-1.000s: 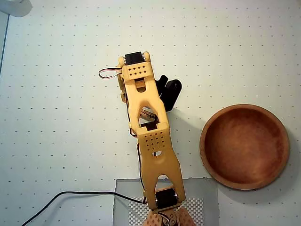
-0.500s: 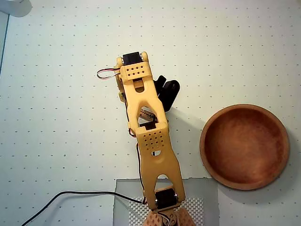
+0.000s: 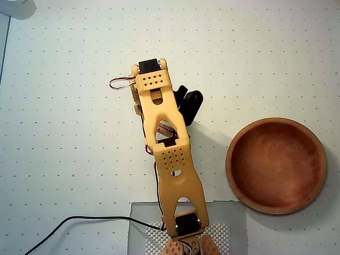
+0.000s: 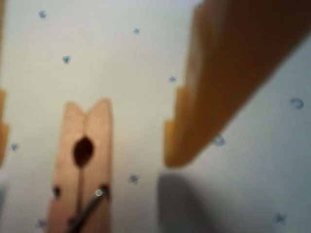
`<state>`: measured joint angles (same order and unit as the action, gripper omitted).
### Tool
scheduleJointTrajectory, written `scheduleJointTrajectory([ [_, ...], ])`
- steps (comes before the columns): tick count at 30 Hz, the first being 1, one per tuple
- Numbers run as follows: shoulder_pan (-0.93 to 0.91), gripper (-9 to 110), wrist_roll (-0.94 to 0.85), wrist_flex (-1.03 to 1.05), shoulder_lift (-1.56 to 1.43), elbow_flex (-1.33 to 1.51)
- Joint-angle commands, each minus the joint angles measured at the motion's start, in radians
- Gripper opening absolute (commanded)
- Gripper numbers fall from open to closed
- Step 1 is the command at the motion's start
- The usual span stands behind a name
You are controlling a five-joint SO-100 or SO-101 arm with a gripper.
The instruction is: Grasp a clothespin and put it in the bowl.
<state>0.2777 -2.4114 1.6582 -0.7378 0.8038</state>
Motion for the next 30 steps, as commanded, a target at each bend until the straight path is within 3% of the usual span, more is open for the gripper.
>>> scheduleJointTrajectory([
  [1,0.006,21,0.008,0.011,-0.035,-0.046],
  [19,0.003,20,0.008,0.011,0.000,-0.048],
  [30,-0.005,-1,0.008,0.009,-0.002,-0.046],
])
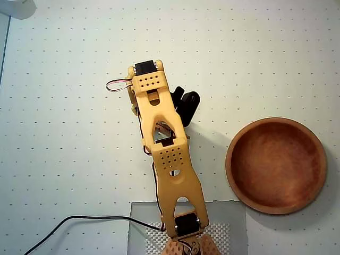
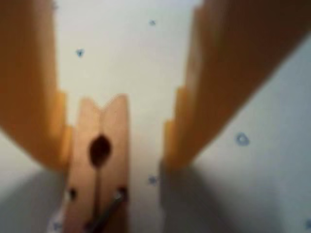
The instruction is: Grasp a clothespin and put it in the bowl.
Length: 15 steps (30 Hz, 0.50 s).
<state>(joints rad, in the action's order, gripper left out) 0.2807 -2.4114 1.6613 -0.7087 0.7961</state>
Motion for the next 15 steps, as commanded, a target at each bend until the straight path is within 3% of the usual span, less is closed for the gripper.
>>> scheduleJointTrajectory([
  [1,-0.008,-3,0.008,0.003,-0.031,-0.038],
  [8,-0.009,-3,0.008,0.003,-0.041,-0.038],
  [15,-0.009,-3,0.009,0.002,-0.299,0.063],
])
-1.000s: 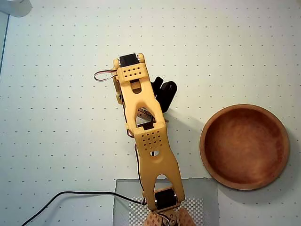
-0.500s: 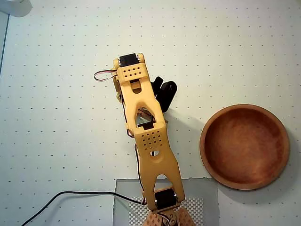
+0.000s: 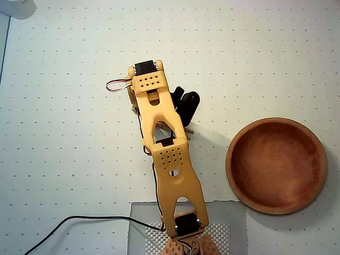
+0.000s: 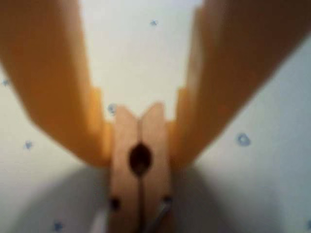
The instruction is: Grasp a clothespin and put it in the bowl.
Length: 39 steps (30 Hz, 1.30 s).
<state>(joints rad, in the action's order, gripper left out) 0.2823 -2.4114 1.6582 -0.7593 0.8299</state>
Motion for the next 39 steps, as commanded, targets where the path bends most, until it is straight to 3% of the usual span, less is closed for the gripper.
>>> scheduleJointTrajectory([
  [1,-0.011,-3,0.012,0.003,-0.270,0.038],
  [20,-0.048,-3,0.376,0.011,-1.068,0.282],
  [28,-0.295,-3,0.581,0.011,-1.321,0.339],
  [39,-0.723,-3,0.629,-0.002,-1.411,0.457],
])
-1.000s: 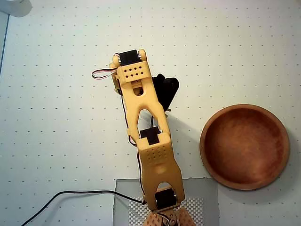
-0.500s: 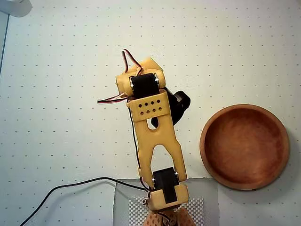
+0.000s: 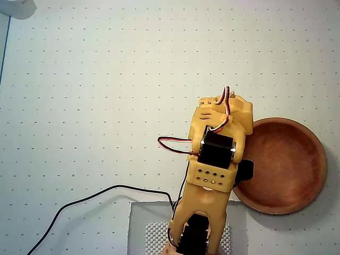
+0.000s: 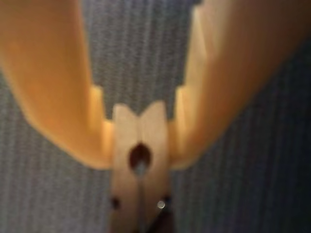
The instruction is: Grasp a clothespin and put it in the bowl.
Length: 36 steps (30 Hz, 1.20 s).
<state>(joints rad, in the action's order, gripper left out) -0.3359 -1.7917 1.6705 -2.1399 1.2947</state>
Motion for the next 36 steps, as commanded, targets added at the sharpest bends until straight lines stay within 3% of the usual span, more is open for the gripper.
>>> scheduleJointTrajectory([
  [1,-0.137,-3,0.011,-0.005,-0.029,-0.008],
  [16,-0.291,-3,-0.003,-0.003,-0.023,0.331],
  [36,-0.422,-3,-0.003,-0.011,0.189,0.288],
])
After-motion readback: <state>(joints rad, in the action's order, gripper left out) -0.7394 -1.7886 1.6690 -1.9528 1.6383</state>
